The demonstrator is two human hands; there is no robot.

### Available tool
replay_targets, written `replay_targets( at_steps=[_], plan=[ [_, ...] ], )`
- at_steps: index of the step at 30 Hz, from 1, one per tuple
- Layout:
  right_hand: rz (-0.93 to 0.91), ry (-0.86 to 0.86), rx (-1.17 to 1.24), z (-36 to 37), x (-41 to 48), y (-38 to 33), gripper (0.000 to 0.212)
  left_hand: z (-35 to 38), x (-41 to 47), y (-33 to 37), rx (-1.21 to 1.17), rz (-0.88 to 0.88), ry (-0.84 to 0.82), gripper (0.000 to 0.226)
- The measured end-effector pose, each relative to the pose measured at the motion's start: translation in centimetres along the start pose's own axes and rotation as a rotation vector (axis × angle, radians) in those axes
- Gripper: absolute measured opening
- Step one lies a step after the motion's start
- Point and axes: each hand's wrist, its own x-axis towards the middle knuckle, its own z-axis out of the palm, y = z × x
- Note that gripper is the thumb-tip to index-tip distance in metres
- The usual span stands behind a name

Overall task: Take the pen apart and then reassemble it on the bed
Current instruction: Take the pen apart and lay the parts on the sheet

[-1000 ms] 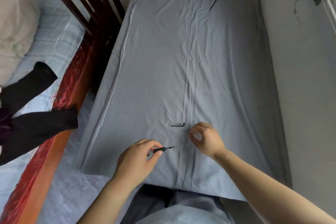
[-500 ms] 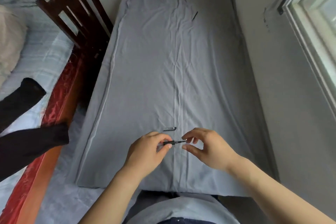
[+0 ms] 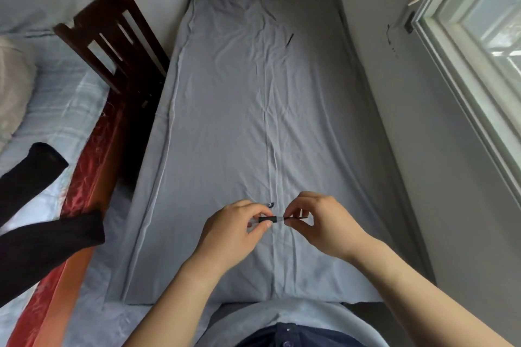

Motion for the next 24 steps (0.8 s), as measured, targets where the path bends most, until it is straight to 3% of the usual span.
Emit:
replay_targets(
  at_steps=[3,7,13,24],
  plan=[
    [0.024,-0.011,-0.031,-0.4,-0.1,0.5,0.004,-0.3,-0.1,-0.4,0.002,-0.008,0.003,0.013],
    [0.026,-0.013,-0.045,-0.1,-0.1,0.4,0.018,-0.1,-0.2,-0.5,0.015,-0.005,-0.013,0.012],
    [0.024,-0.022,-0.031,0.6,-0.1,0.5,0.005,0.0,-0.4,-0.8,0.018,-0.001,-0.009,0.013],
    [0.171,0.015,-0.097,-0.3,0.4,7.1,0.005,-0.3,-1.1,-2.6,0.016,-0.137,0.012,0.008]
  ],
)
